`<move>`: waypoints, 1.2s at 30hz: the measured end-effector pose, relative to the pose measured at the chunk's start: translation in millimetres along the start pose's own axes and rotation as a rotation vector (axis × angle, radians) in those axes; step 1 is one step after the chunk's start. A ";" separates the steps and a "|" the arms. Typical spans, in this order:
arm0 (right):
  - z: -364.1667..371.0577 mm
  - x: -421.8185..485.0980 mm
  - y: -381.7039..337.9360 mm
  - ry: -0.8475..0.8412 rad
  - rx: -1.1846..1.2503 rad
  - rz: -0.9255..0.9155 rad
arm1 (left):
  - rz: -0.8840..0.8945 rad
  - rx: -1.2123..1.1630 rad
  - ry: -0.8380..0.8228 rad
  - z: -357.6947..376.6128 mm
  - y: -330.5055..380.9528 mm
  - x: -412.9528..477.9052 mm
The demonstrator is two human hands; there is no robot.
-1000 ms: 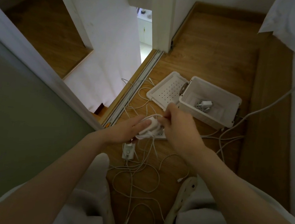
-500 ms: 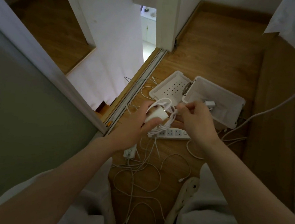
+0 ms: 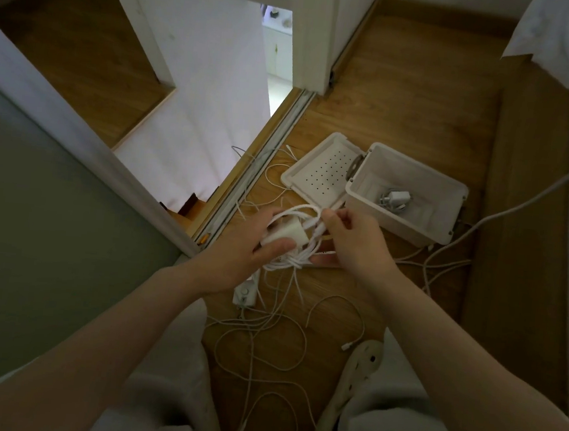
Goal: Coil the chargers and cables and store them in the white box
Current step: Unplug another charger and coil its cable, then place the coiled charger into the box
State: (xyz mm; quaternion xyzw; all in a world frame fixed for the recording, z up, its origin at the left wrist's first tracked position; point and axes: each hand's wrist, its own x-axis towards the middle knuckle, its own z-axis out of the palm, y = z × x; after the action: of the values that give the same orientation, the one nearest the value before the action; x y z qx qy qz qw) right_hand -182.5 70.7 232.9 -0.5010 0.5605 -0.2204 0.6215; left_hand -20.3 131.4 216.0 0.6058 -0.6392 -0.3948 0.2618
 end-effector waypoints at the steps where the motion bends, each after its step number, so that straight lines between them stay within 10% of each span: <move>1: 0.8 0.0 -0.9 -0.010 0.001 0.023 | -0.019 0.000 0.001 -0.1 -0.2 0.2; 11: 28.3 -18.8 -9.0 -0.280 0.077 -0.138 | -0.145 -0.186 0.257 8.2 17.1 5.4; 17: 27.6 -9.9 -1.3 -0.190 0.016 -0.131 | -0.168 -0.363 0.133 15.3 15.3 3.9; 27: 0.3 -0.3 2.7 -0.184 0.128 0.061 | 0.043 0.248 0.199 29.7 -7.1 16.9; 36: -57.6 90.9 51.8 0.168 -0.160 -0.083 | 0.103 0.783 0.062 65.4 -12.7 120.9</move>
State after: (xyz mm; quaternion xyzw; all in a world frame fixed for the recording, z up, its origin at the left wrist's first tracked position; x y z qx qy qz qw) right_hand -225.2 -6.1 152.1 -0.5515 0.6054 -0.2415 0.5206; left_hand -81.9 25.6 152.1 0.6385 -0.7629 -0.0891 0.0494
